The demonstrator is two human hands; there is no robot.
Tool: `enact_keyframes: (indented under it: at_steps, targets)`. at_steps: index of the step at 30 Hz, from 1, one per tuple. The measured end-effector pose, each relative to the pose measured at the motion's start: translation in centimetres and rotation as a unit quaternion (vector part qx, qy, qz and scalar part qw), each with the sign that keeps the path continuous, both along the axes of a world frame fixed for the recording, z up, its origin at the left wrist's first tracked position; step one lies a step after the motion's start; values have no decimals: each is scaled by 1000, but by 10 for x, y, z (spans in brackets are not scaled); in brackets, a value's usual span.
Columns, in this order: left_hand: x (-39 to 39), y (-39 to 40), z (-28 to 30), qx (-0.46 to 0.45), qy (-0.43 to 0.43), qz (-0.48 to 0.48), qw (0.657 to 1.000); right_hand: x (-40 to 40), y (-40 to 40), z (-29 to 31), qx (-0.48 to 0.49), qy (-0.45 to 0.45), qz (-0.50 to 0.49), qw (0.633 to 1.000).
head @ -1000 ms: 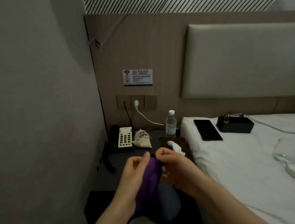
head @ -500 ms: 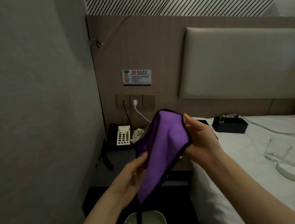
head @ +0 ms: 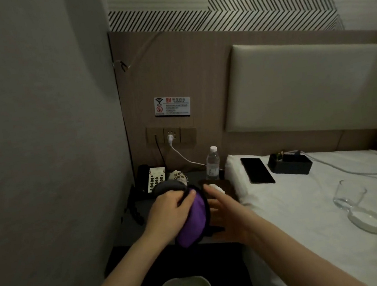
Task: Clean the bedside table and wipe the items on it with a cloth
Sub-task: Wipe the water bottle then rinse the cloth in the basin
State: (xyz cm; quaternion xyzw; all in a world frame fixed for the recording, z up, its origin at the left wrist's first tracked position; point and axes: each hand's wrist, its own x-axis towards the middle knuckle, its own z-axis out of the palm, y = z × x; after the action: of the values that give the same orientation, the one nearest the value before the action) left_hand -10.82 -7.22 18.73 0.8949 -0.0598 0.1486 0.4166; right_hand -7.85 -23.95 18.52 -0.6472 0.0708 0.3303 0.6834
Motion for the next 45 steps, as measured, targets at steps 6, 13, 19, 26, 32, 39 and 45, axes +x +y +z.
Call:
enact_keyframes:
  at_steps: [6,13,19,26,32,39,45]
  targets:
    - [6,-7,7,-129,108,6,986,-3,13,-8,58,12,-43,997]
    - [14,37,12,-461,127,150,866,12,-16,-12,67,-8,-215,974]
    - [1,43,10,-458,20,147,876,18,-35,4,84,-105,-174,976]
    - [3,37,12,-356,-54,152,920,17,-45,20,-70,-213,-191,956]
    - [3,37,13,-390,-57,37,918,13,-54,30,-67,-287,-27,955]
    - [-1,43,16,-362,-92,11,927,21,-70,29,-370,-487,19,791]
    - [7,31,11,-465,-23,124,876,15,-68,20,56,-127,-82,987]
